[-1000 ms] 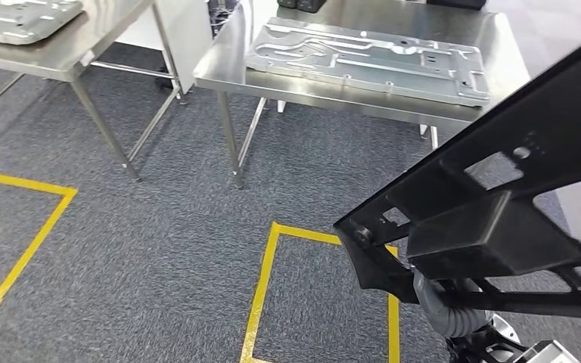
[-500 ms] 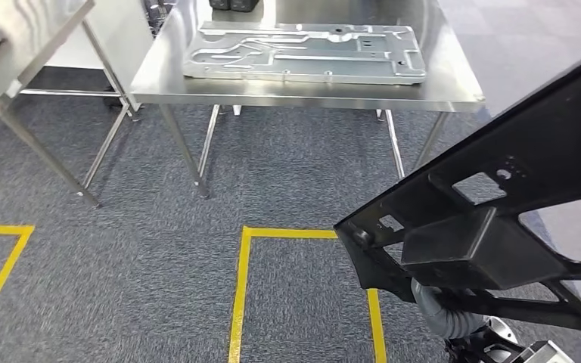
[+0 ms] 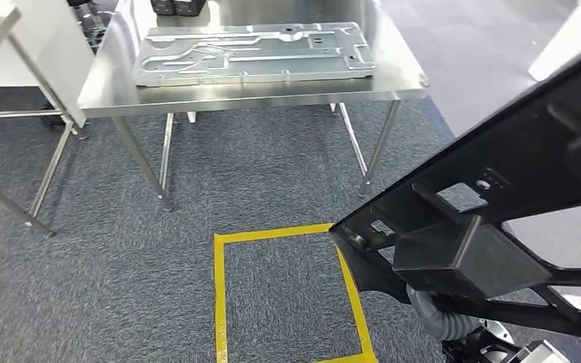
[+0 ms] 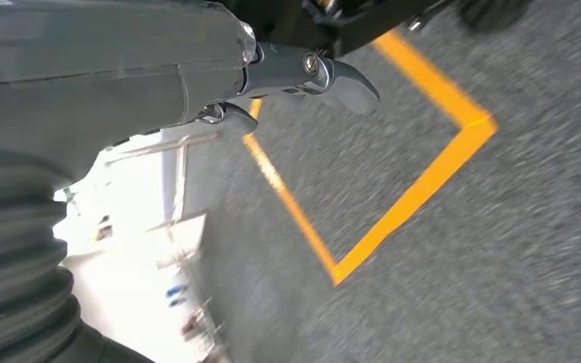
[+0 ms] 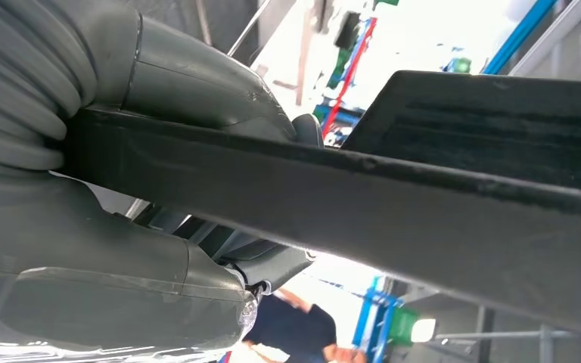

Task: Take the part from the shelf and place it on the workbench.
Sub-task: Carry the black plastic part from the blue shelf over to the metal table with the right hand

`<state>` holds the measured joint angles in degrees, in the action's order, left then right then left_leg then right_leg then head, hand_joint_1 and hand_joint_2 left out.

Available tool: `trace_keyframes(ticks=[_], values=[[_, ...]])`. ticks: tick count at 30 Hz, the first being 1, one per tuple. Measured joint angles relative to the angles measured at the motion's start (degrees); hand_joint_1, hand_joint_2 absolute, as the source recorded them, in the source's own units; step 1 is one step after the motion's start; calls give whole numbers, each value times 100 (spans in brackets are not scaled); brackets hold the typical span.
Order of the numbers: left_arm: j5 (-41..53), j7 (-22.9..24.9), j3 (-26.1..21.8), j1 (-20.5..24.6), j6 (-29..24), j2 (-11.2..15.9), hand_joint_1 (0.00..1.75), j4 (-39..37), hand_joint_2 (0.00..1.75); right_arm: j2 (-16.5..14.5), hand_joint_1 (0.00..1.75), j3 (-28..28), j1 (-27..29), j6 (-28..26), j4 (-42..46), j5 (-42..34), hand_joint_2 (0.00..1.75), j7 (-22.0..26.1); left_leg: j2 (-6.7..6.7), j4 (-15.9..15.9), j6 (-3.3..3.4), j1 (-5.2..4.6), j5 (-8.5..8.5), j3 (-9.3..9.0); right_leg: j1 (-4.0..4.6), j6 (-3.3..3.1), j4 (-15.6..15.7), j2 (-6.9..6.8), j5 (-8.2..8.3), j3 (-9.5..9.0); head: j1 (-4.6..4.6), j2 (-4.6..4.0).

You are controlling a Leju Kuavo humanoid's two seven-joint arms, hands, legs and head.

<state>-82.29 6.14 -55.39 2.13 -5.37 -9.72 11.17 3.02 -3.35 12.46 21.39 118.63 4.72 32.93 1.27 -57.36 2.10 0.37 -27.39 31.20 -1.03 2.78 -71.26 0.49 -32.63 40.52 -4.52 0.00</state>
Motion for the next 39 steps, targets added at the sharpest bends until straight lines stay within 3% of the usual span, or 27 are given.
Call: trace_keyframes(ticks=[1,2,3,5,6,7,9,11,13,15,16,17,18,20,22,25,27,28,30,31,32,33,36,37,39], values=[[0,-158,-17,4,-46,-1,0,0,175,0,169,2,-19,0,-8,2,175,-46,70,-2,1,-6,-6,1,-10,11,-219,-18,-47,111,0,0],[0,-357,-33,16,-101,-2,0,0,175,0,169,3,-49,-21,-17,16,175,-87,125,-4,-4,-11,-14,0,-17,15,-219,-28,17,110,0,0],[0,-575,-44,33,-157,-2,0,0,175,0,169,5,-85,-60,-26,37,175,-127,172,-6,-14,-14,-22,-6,-22,11,7,-43,168,-13,-1,0],[0,-953,-49,77,-260,-3,0,1,175,10,169,8,-160,-157,-37,90,175,-189,228,-13,-45,-30,-41,-26,-8,-35,810,-135,502,-460,-1,0],[0,-1077,-48,99,-300,-2,0,1,175,23,169,9,-183,-196,-40,107,175,-213,247,-17,-66,-42,-51,-34,8,-66,1125,-176,594,-633,-1,0],[0,-1155,-47,118,-331,-1,0,2,175,43,169,10,-196,-226,-44,118,175,-229,255,-20,-91,-52,-58,-39,27,-96,1304,-209,623,-728,-1,0],[0,-1207,-43,143,-362,2,0,4,175,94,169,12,-196,-267,-56,128,175,-235,270,-5,-155,-59,-70,-57,51,-151,1364,-194,608,-743,-1,0],[0,-1145,-39,149,-350,6,0,7,175,133,169,12,-178,-294,-63,135,175,-211,193,-69,-224,-46,-131,-55,24,-214,1417,-158,620,-783,-2,0],[0,-1000,-39,141,-304,10,0,9,175,151,169,13,-159,-328,-64,142,175,-177,33,-520,-268,-30,-385,147,-5,-270,1461,-121,634,-828,-2,0],[0,-831,-39,124,-245,11,0,9,175,161,169,16,-127,-359,-65,150,175,-154,-55,-1286,-290,-22,-716,541,7,-304,1455,-79,619,-836,-2,0],[0,-756,-40,115,-216,12,0,9,175,164,169,18,-102,-367,-65,156,175,-147,-66,-1567,-298,-18,-782,702,13,-313,1447,-52,607,-842,-2,0],[0,-692,-40,106,-193,12,0,9,175,164,169,20,-73,-371,-65,163,175,-141,-70,-1643,-302,-16,-725,773,16,-313,1436,-18,592,-852,-2,0],[0,-644,-41,99,-176,12,0,9,175,164,169,20,-46,-373,-65,168,175,-134,-71,-1486,-298,-13,-554,734,17,-306,1423,17,573,-870,-2,0],[0,-588,-41,88,-155,12,0,9,175,164,169,21,-3,-376,-65,171,175,-111,-100,-748,-263,-7,-105,439,19,-276,1395,76,519,-915,-2,0],[0,-573,-41,88,-150,11,0,9,175,167,169,20,17,-377,-64,172,175,-89,-148,-218,-204,-15,85,217,30,-222,1364,119,474,-928,-1,0],[0,-572,-41,91,-150,7,0,9,175,178,169,21,38,-378,-62,172,175,-80,-159,-103,-105,-34,71,171,19,-117,1364,142,450,-928,-2,0],[0,-572,-41,95,-149,0,0,9,175,189,169,23,45,-384,-61,173,175,-78,-142,-42,-33,-19,85,122,10,-57,1202,87,340,-871,-1,0],[0,-572,-41,96,-148,-4,0,9,175,195,169,23,46,-388,-60,172,175,-76,-131,-14,-4,-7,90,97,8,-33,952,52,211,-751,-1,0],[0,-570,-41,94,-148,-9,0,9,175,199,169,23,54,-394,-61,172,175,-74,-116,-9,24,-14,71,82,0,1,204,9,-95,-329,0,0],[0,-569,-41,92,-148,-11,0,9,175,200,169,23,62,-396,-62,172,175,-73,-110,-11,29,-19,60,77,-6,13,-117,4,-175,-124,0,0],[0,-568,-41,90,-148,-12,0,9,175,201,169,23,67,-397,-62,173,175,-74,-106,-13,28,-23,44,64,-11,19,-253,-1,-143,-7,0,0],[0,-568,-41,89,-148,-13,0,9,175,201,169,23,70,-398,-62,173,175,-74,-105,-15,23,-24,26,42,-14,17,-158,-9,4,-10,0,0],[0,-572,-41,89,-149,-17,0,9,175,202,169,23,66,-399,-62,173,175,-74,-105,-19,-28,-35,-48,-51,0,-40,957,-77,613,-493,0,0],[0,-582,-41,91,-152,-18,0,9,175,203,169,24,64,-399,-62,172,175,-74,-104,-21,-55,-45,-70,-69,16,-70,1207,-94,691,-608,-1,0],[0,-617,-41,95,-165,-19,0,9,175,203,169,25,61,-399,-62,171,175,-75,-92,-11,-118,-58,-104,-85,51,-132,1322,-85,678,-658,-1,0]])
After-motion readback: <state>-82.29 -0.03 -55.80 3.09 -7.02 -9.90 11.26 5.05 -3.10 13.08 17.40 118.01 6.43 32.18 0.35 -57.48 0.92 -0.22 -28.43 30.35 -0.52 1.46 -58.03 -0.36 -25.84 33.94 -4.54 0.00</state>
